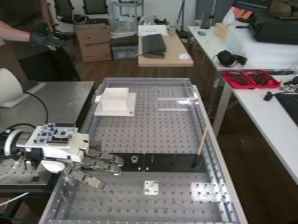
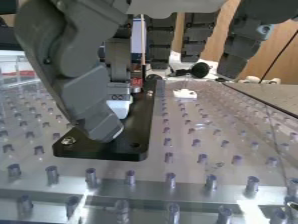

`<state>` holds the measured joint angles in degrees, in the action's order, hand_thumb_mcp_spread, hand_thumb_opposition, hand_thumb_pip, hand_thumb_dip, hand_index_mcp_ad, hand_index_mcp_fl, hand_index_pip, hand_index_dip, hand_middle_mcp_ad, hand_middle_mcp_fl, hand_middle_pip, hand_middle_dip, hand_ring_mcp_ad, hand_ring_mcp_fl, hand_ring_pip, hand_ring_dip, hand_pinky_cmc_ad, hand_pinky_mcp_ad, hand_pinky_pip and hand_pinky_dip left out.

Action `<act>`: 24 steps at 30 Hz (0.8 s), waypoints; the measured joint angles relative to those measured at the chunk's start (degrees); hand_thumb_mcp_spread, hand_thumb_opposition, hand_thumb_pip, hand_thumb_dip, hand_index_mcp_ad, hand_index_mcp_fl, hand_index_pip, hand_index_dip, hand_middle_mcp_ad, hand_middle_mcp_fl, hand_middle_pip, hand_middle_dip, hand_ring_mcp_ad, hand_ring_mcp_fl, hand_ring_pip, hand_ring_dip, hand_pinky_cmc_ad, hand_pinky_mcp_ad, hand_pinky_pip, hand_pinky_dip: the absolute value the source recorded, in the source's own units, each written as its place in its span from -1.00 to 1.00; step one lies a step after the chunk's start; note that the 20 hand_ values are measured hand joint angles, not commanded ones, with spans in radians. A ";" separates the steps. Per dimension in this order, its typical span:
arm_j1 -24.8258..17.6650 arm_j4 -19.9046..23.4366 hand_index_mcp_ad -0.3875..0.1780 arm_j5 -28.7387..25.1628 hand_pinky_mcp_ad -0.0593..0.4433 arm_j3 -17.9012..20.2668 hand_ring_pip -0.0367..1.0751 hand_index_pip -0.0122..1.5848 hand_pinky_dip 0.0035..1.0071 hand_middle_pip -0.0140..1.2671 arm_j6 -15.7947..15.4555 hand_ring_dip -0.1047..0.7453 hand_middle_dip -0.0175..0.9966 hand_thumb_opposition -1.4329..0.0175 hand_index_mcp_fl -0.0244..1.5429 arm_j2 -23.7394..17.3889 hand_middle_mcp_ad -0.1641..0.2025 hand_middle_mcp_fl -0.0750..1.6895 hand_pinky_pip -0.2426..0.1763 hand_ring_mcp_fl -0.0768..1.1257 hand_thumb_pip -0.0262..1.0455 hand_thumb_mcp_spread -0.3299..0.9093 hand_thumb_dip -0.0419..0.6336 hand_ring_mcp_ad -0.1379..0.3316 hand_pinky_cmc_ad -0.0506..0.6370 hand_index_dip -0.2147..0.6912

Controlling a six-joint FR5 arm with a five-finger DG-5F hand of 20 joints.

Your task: Grab the smaller nut and place it in the white container

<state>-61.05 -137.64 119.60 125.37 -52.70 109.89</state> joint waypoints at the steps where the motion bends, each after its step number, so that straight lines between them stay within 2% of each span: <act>1: 0.00 0.07 -0.20 0.00 0.41 0.00 -0.79 0.97 -0.53 -0.77 0.01 -0.55 -0.56 -0.25 -0.90 0.00 0.29 -0.87 -0.05 -0.87 0.40 0.25 -0.03 0.12 0.28 -0.21; 24: -0.31 -0.50 -0.21 0.03 0.41 -0.46 -0.79 0.96 -0.50 -0.77 -0.40 -0.55 -0.55 -0.22 -0.86 0.14 0.29 -0.87 -0.06 -0.87 0.35 0.26 -0.03 0.12 0.28 -0.21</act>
<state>-61.36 -138.14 119.63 124.90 -53.10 110.03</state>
